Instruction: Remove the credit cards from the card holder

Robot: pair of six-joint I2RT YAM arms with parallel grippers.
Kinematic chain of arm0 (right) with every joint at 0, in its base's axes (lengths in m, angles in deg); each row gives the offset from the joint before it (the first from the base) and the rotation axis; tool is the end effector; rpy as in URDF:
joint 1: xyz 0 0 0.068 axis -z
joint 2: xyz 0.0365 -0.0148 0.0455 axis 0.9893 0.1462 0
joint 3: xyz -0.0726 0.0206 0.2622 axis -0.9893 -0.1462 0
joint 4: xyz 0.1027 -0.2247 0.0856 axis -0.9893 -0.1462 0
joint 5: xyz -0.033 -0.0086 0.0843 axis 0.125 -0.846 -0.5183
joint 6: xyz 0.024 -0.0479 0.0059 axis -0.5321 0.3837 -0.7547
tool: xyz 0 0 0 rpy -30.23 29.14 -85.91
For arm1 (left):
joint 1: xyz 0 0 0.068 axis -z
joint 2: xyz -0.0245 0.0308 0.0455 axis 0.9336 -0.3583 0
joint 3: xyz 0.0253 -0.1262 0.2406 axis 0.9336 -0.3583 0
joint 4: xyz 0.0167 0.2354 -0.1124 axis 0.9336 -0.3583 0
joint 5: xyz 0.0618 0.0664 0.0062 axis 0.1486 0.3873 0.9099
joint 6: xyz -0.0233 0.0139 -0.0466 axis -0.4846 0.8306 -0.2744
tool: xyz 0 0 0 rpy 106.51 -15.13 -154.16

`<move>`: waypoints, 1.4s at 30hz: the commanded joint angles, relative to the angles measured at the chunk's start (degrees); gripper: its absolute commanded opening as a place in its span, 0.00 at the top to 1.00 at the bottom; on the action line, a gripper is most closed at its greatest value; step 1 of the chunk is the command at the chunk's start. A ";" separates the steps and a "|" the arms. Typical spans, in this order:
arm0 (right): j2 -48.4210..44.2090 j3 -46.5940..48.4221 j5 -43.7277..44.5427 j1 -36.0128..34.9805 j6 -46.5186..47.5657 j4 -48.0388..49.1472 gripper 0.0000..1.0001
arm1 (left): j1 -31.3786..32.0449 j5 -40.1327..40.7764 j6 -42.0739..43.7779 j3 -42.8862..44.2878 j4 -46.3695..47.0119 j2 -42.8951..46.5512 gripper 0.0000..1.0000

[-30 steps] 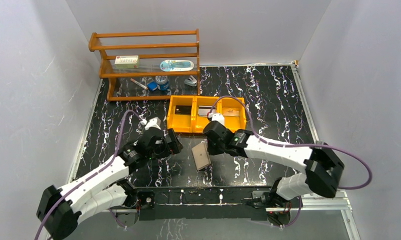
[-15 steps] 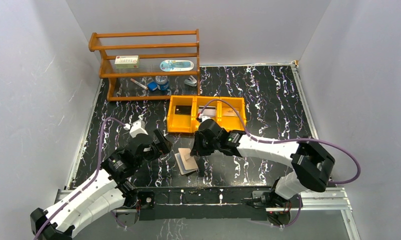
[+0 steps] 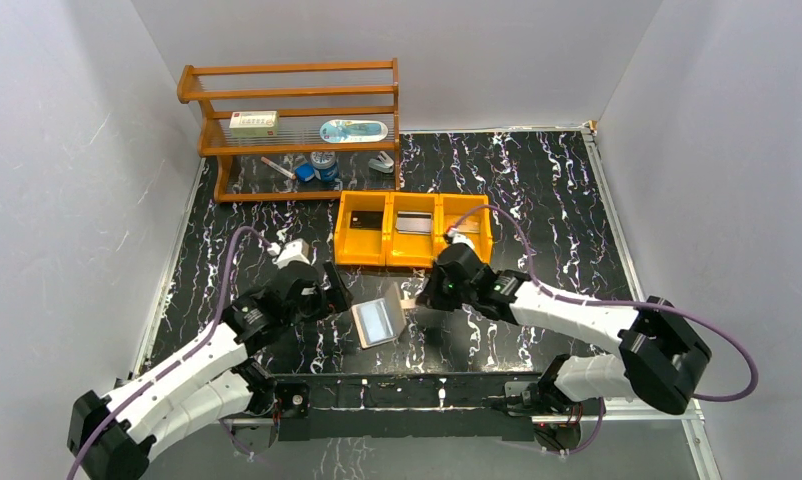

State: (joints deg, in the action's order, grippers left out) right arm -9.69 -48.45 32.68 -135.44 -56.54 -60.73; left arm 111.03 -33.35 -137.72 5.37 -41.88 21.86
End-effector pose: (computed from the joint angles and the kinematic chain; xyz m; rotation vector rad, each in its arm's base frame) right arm 0.1598 0.2139 0.2136 0.0115 2.4357 0.8341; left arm 0.1293 -0.1040 0.2313 -0.3208 2.2681 -0.5765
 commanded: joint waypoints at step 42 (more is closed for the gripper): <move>-4.57 -14.25 2.40 2.78 -8.11 4.77 0.95 | 0.35 -30.38 10.96 8.67 15.88 -32.15 0.39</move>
State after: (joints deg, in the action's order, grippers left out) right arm -13.91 -63.95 34.06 -132.97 -64.32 -56.84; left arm 111.14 -63.57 -127.34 12.25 -24.13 -11.40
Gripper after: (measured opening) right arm 0.097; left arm 0.612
